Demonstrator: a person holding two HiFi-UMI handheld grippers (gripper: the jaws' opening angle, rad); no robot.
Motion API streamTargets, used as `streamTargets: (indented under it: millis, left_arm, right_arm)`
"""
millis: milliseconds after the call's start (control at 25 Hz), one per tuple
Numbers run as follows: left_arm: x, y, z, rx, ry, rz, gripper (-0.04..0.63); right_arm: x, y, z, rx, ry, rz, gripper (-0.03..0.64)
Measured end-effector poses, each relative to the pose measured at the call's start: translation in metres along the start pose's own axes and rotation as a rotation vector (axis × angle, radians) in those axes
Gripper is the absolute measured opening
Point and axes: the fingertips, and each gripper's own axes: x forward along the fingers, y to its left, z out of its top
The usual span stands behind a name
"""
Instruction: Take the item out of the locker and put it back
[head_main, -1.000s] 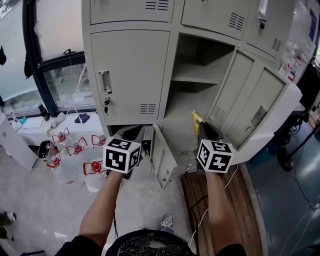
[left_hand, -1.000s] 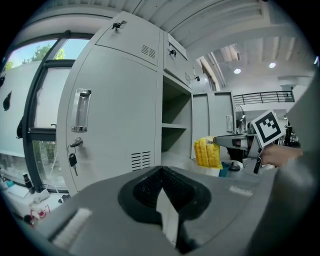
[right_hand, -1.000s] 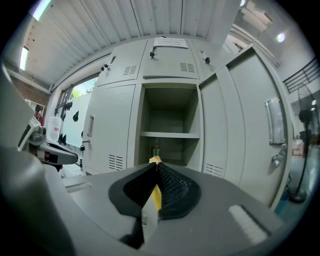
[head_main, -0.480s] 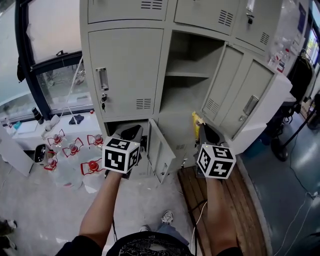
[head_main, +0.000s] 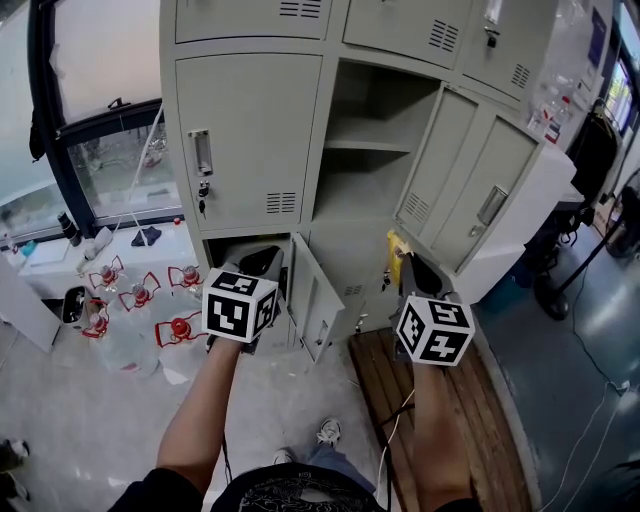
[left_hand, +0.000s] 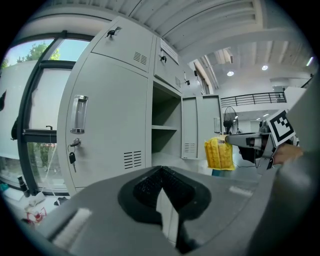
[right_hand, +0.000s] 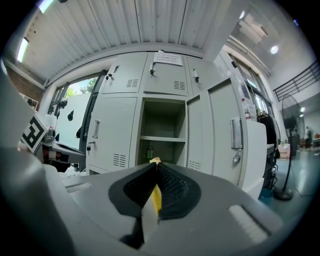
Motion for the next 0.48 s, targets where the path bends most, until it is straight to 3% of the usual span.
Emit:
streamTargets:
  millis: [480]
  left_arm:
    - [-0.0042, -0.0045, -0.0004, 0.002, 0.004, -0.008, 0.005]
  right_arm:
    - [-0.0094, 0.0001, 0.0002, 0.001, -0.002, -0.004, 0.031]
